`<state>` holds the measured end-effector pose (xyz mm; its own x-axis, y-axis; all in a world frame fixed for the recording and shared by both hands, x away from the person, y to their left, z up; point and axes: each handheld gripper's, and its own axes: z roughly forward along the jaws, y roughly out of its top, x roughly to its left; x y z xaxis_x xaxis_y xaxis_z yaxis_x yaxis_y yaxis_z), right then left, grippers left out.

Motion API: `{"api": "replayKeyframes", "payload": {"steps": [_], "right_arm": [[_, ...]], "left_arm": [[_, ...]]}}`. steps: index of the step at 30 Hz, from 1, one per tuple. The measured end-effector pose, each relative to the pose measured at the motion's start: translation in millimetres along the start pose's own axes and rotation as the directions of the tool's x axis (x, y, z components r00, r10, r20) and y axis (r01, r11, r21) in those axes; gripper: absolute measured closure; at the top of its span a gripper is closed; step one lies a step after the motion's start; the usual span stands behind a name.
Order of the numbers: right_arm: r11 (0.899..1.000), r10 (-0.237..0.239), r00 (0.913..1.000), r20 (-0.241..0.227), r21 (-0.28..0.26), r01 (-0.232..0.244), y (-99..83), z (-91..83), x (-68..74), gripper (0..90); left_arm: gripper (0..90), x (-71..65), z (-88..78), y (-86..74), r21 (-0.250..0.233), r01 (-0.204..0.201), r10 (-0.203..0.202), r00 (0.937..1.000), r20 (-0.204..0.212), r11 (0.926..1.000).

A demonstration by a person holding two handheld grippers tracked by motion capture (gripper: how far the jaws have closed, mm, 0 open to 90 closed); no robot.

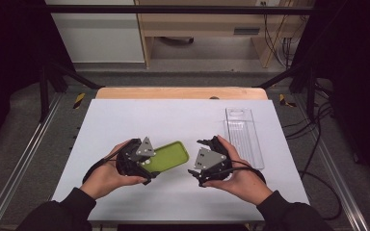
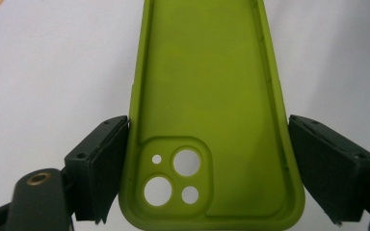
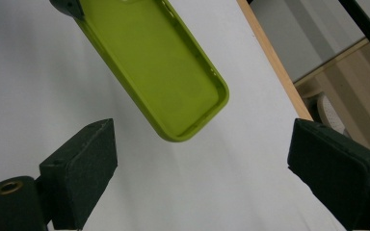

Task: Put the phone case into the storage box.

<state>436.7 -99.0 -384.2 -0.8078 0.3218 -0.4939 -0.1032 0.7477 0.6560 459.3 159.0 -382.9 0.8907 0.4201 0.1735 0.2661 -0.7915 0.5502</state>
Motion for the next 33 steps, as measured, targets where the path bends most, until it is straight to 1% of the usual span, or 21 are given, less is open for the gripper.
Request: {"api": "replayKeyframes", "payload": {"steps": [3, 7, 9, 12, 13, 17, 19, 20, 24, 28, 33], "right_arm": [[1.0, -0.013, 0.9997, -0.018, 0.002, 0.013, 4.0, 2.5, 1.6, 10.8], [0.999, -0.046, 0.9985, -0.03, 0.028, 0.046, 8.8, 6.3, 3.6, 11.2], [0.999, -0.048, 0.9978, -0.046, 0.022, 0.049, 10.7, 9.0, 4.8, 11.3], [0.997, -0.066, 0.9954, -0.069, 0.033, 0.069, 13.3, 14.2, 8.1, 11.5], [0.996, -0.079, 0.9942, -0.074, 0.035, 0.082, 14.1, 15.9, 8.8, 11.8], [0.995, -0.087, 0.9918, -0.094, 0.032, 0.091, 17.5, 21.9, 13.8, 13.0], [0.994, -0.099, 0.9899, -0.102, 0.034, 0.103, 19.2, 24.4, 15.6, 13.8], [0.994, -0.096, 0.9892, -0.111, 0.041, 0.101, 20.1, 25.2, 16.6, 14.0], [0.993, -0.109, 0.9872, -0.117, 0.035, 0.113, 22.6, 30.1, 18.8, 15.3], [0.992, -0.116, 0.9844, -0.132, 0.04, 0.122, 24.7, 32.3, 20.1, 17.2], [0.991, -0.128, 0.9823, -0.137, 0.029, 0.133, 26.6, 33.5, 21.2, 22.2]], "left_arm": [[16.5, -0.6, 1.1, 0.3, 0.009, -0.007, 0.007, 1.0, 0.0, 0.9999], [16.4, -0.6, 1.5, 0.8, 0.015, -0.02, 0.02, 0.9998, 0.005, 0.9997], [16.4, -0.3, 2.6, 0.3, 0.018, -0.019, 0.019, 0.9998, 0.003, 0.9997], [16.4, 0.3, 3.9, -0.7, 0.016, -0.014, 0.014, 0.9999, 0.001, 0.9998], [16.4, 0.7, 3.9, -0.9, 0.018, -0.016, 0.016, 0.9999, 0.002, 0.9997], [16.4, 1.3, 3.8, -1.0, 0.022, -0.018, 0.018, 0.9998, 0.0, 0.9996], [16.4, 1.2, 3.8, -0.9, 0.019, -0.016, 0.016, 0.9999, 0.0, 0.9997], [16.4, 1.2, 3.7, -0.7, 0.018, -0.017, 0.017, 0.9999, 0.0, 0.9997], [16.4, 1.3, 3.2, 0.2, 0.02, -0.021, 0.021, 0.9998, -0.003, 0.9996], [16.4, 0.8, 2.9, 1.5, 0.019, -0.025, 0.025, 0.9997, -0.006, 0.9995], [16.5, -1.0, 3.0, 3.7, 0.022, -0.032, 0.032, 0.9995, -0.004, 0.9992]]}}
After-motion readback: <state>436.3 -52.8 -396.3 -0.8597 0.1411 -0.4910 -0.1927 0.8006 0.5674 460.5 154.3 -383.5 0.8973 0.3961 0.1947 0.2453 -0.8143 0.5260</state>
